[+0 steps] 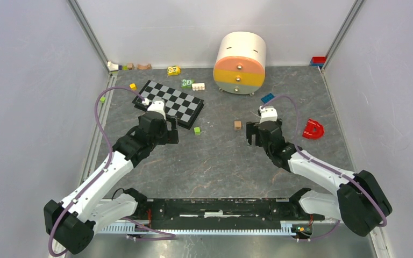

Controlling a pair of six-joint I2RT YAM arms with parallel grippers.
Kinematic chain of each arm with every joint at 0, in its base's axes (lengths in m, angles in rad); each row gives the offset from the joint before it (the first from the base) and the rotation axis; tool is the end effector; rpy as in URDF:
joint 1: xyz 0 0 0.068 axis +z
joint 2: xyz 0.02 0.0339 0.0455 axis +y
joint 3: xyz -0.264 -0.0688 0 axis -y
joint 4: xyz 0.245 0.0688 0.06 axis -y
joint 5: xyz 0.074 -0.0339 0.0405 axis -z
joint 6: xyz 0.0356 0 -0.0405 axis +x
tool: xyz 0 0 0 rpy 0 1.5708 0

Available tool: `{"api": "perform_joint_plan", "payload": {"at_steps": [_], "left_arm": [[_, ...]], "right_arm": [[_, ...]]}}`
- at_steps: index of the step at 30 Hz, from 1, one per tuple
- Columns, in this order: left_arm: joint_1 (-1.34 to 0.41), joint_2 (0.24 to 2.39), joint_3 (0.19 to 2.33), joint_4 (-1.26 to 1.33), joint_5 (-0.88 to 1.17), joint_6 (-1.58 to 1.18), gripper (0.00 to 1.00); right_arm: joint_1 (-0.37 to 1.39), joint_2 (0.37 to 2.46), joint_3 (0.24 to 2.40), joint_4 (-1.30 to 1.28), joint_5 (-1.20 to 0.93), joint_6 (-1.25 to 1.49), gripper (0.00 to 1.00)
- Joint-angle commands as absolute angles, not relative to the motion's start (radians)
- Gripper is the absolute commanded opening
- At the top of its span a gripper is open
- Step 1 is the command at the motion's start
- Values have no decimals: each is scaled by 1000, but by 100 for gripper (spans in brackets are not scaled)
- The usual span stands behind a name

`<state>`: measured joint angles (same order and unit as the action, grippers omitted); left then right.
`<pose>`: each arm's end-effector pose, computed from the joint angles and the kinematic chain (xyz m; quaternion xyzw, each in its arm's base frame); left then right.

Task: Organize the makeup
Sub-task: Reset both arms

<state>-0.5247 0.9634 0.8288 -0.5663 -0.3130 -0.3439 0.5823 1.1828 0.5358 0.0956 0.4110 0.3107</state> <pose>0.1808 -0.0920 0.2873 0.0155 0.8981 -0.0469 0.4370 0.2104 0.1215 0.2022 -0.0170 0.8601 0.0456 0.5077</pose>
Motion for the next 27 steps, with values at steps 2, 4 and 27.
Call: {"api": "perform_joint_plan", "payload": {"at_steps": [2, 4, 27], "left_arm": [[-520, 967, 836, -546, -335, -356, 99], [-520, 962, 835, -545, -333, -382, 100], [-520, 1137, 1053, -649, -309, -523, 100]], "right_arm": [[584, 1131, 523, -86, 501, 343, 98], [584, 1127, 531, -123, 544, 382, 98], [584, 1255, 667, -166, 229, 358, 98]]}}
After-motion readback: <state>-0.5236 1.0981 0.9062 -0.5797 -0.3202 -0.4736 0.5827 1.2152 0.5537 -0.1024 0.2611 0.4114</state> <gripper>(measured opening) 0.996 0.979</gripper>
